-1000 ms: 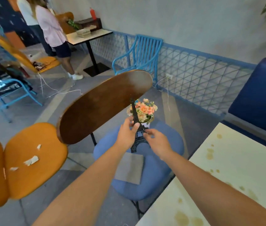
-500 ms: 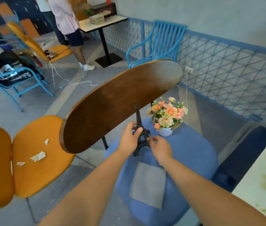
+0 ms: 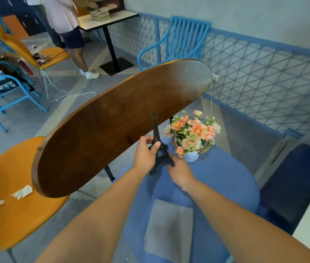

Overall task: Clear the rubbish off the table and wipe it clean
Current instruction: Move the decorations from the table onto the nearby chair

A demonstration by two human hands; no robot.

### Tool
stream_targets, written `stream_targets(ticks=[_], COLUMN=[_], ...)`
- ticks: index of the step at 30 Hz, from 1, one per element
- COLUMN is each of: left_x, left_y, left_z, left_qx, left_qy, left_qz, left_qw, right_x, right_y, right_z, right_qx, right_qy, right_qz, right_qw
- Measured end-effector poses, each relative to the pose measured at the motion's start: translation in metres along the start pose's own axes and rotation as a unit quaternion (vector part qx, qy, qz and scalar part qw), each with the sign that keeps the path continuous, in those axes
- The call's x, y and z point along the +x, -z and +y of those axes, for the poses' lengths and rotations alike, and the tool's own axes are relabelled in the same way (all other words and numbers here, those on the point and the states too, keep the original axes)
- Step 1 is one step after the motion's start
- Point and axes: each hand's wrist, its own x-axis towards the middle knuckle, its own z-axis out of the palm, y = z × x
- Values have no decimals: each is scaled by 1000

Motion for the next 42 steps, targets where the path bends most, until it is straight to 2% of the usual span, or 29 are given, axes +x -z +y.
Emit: stream_targets(ticks=[11,23,29,34,42], left_x=[3,-41,-100,-173,-320], left_y=[-10,-4,-22,-52,-129], left_z=[-14,8,42,79,153], left_qx=[10,47,50,25,108], left_qy=[23,56,42,41,-63], left_qz=[-7,-67,-73,-142,-243], left_qw=[1000,995,995,989,962], right_x=[-7,-75,-143,-214,-378], right_y=[6,47,102,152,241], right_z=[16,8,8,9,50], right_qx=[-5,-44,-83,-89,-26], right_qy=[-20,-51,-47,-42,-53], right_qz=[-57,-41,8,41,163], right_qw=[998,997,995,994,985])
